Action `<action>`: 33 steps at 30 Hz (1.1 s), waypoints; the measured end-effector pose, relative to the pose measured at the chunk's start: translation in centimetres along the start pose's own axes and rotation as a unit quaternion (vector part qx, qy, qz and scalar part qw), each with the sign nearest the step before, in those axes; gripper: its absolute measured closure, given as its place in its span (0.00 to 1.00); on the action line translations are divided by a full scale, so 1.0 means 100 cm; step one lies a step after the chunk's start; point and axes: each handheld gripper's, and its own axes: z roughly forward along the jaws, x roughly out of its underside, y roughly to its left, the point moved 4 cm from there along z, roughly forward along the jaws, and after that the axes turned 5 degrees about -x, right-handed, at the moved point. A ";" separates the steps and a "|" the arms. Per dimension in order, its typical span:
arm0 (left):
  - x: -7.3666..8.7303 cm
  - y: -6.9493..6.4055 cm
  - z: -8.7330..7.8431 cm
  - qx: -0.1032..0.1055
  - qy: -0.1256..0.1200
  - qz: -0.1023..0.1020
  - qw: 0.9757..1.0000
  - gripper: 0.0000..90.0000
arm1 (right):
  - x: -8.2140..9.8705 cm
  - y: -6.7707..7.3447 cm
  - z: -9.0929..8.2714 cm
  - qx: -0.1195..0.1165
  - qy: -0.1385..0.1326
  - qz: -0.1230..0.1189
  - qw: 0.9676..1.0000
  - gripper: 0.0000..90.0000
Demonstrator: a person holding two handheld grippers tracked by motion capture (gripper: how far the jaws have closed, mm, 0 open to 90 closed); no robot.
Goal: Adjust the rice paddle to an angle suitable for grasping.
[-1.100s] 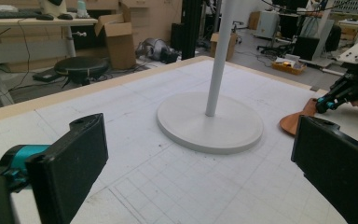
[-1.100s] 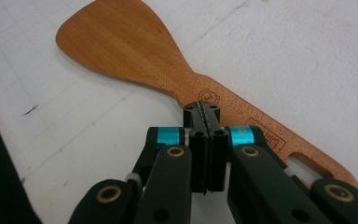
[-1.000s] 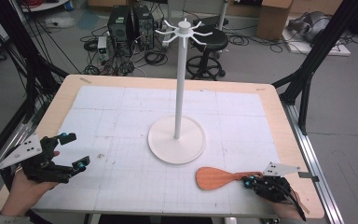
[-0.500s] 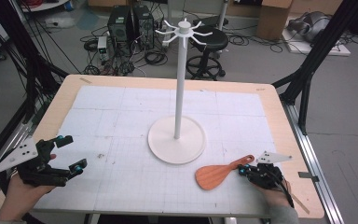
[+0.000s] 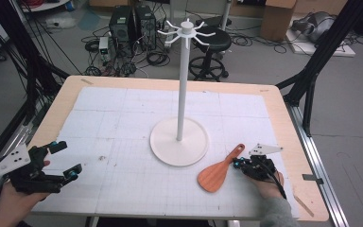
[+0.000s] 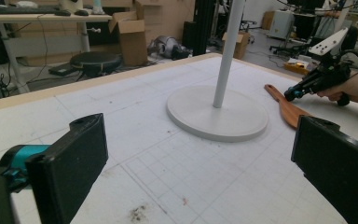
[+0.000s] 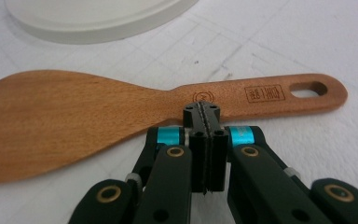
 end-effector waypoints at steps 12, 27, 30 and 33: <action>-0.008 0.004 -0.019 -0.011 -0.024 -0.002 1.000 0.04 | -0.016 0.002 0.019 -0.011 -0.002 -0.010 1.000 1.00; -0.003 0.004 -0.003 -0.003 -0.008 -0.001 1.000 0.05 | -0.021 0.028 -0.001 -0.055 -0.053 -0.028 0.997 1.00; -0.003 0.003 0.001 0.001 -0.007 -0.003 1.000 0.05 | -0.025 0.044 0.005 -0.070 -0.049 -0.050 0.995 1.00; -0.002 0.003 0.002 0.005 -0.007 -0.002 1.000 0.05 | -0.027 0.052 0.010 -0.079 -0.042 -0.061 0.994 1.00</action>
